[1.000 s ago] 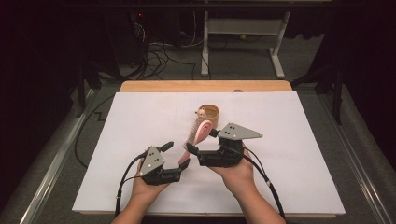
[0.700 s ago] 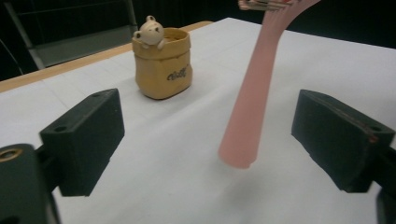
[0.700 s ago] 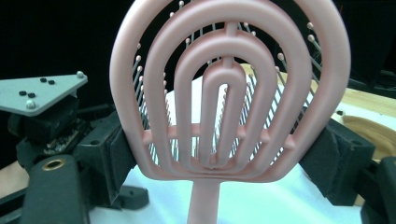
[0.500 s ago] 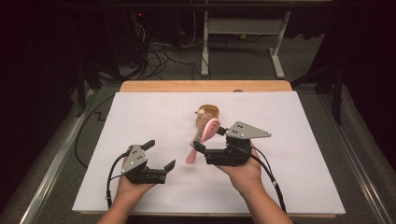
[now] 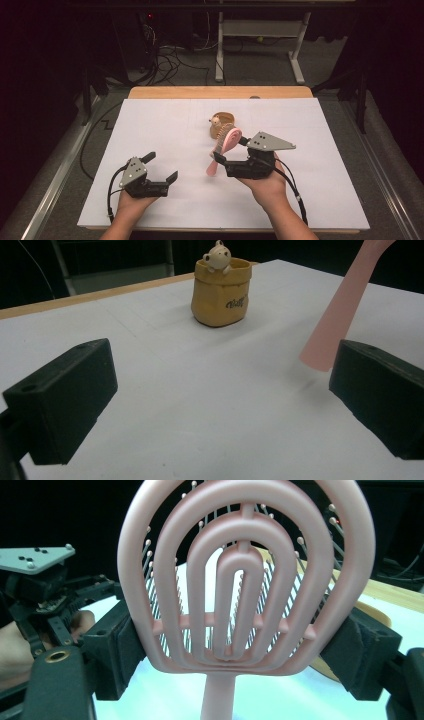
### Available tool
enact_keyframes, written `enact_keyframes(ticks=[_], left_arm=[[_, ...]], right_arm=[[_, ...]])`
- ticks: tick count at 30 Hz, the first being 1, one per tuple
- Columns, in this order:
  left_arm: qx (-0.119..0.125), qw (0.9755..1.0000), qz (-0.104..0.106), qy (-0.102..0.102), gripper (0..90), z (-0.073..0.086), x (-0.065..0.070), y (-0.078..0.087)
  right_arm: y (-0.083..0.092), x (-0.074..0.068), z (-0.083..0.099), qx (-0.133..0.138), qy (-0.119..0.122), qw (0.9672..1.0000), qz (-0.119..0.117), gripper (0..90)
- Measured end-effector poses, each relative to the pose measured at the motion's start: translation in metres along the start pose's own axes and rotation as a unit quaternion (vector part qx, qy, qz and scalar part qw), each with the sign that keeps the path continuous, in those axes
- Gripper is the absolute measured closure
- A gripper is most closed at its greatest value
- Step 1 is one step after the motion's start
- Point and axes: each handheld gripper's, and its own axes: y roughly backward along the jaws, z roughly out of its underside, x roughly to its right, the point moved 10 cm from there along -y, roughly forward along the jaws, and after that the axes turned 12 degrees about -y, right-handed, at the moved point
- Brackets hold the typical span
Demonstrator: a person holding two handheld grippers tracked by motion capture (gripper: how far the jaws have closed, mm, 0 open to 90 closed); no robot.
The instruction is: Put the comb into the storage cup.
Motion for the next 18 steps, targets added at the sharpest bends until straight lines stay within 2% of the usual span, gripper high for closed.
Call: enact_keyframes(ticks=[10,18], left_arm=[[0.005,1.0000,-0.003,0.001,0.0,0.001,-0.003,0.002],[0.000,1.0000,-0.003,0.003,0.0,0.004,-0.005,0.002]], right_arm=[[0.014,0.015,0.002,0.004,0.003,0.9998,0.017,20.4],[0.024,0.024,0.000,0.005,0.002,0.9996,0.028,20.4]])
